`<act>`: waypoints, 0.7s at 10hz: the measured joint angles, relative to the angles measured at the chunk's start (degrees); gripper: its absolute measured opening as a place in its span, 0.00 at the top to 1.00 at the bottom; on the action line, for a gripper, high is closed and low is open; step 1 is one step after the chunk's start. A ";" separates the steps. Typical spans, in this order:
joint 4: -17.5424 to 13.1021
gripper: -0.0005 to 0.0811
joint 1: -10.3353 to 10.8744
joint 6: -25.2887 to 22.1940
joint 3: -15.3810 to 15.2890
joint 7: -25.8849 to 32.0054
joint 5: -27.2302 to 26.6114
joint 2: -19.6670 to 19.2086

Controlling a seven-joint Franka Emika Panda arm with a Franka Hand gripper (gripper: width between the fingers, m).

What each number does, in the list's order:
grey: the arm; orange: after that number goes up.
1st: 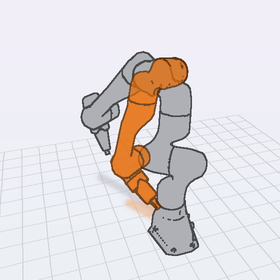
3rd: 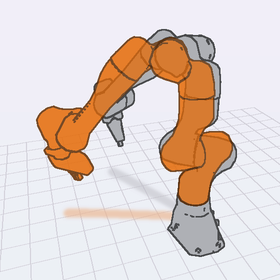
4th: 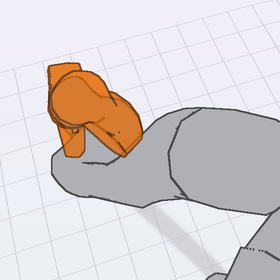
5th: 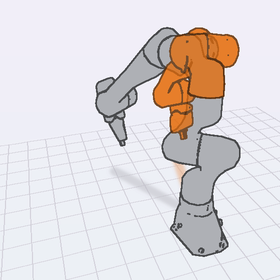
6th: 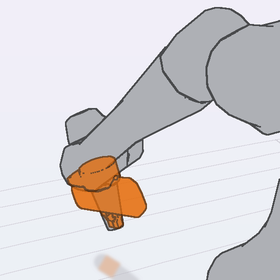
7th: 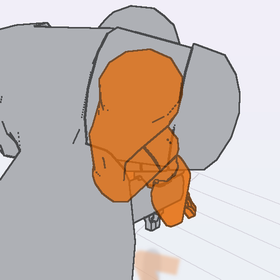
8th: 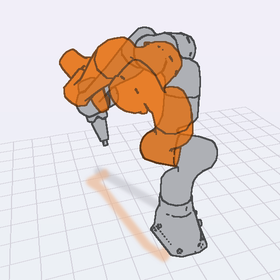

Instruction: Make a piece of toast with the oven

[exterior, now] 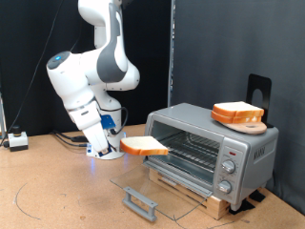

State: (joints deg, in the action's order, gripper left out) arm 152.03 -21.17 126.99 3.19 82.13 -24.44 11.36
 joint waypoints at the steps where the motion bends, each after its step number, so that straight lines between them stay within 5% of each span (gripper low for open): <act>1: 0.63 0.51 0.94 0.74 -1.09 0.00 -1.06 -0.02; 7: 5.47 0.51 7.55 7.47 -9.57 -3.88 -7.54 1.67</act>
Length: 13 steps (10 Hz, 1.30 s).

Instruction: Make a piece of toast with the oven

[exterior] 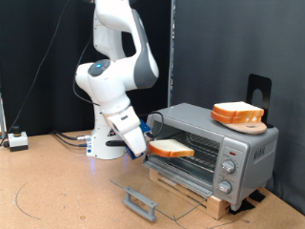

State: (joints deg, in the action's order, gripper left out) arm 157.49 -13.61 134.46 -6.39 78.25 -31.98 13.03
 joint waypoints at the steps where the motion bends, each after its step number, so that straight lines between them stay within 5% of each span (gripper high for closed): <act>1: 0.56 0.51 0.90 0.99 -1.21 -0.93 -1.10 0.35; 6: 1.33 0.51 2.74 3.22 -5.33 -3.50 -3.20 1.38; 10: 2.29 0.51 2.45 9.35 -9.32 -5.90 5.35 3.86; 13: 2.34 0.51 2.48 9.24 -9.97 -5.73 5.96 6.44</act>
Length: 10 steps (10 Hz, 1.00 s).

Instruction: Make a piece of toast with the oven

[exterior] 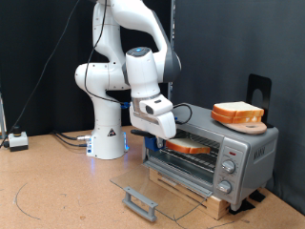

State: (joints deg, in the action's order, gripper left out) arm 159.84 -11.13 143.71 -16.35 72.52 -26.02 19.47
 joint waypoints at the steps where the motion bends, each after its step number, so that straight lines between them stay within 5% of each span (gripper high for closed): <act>1: 0.04 0.51 -0.12 -0.45 0.00 0.01 0.58 0.54; 10: 0.06 0.51 -3.80 -1.37 0.06 -0.04 4.82 0.36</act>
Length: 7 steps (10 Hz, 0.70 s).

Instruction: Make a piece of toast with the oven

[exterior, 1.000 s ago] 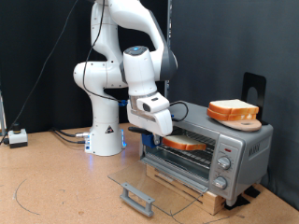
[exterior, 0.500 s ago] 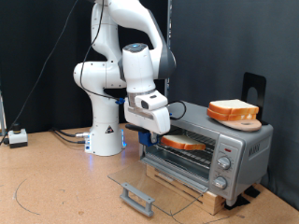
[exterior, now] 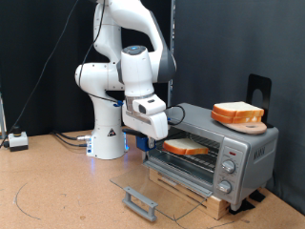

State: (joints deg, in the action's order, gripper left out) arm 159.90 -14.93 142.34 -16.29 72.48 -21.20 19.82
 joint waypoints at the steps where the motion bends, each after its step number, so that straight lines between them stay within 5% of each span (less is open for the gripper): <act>1: -0.01 0.51 -0.02 0.00 0.00 0.00 0.00 0.00; 7: -0.05 0.51 2.99 -0.53 -1.38 -1.12 -3.05 0.95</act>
State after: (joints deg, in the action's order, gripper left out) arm 159.86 -11.94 141.81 -17.67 71.36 -24.25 20.78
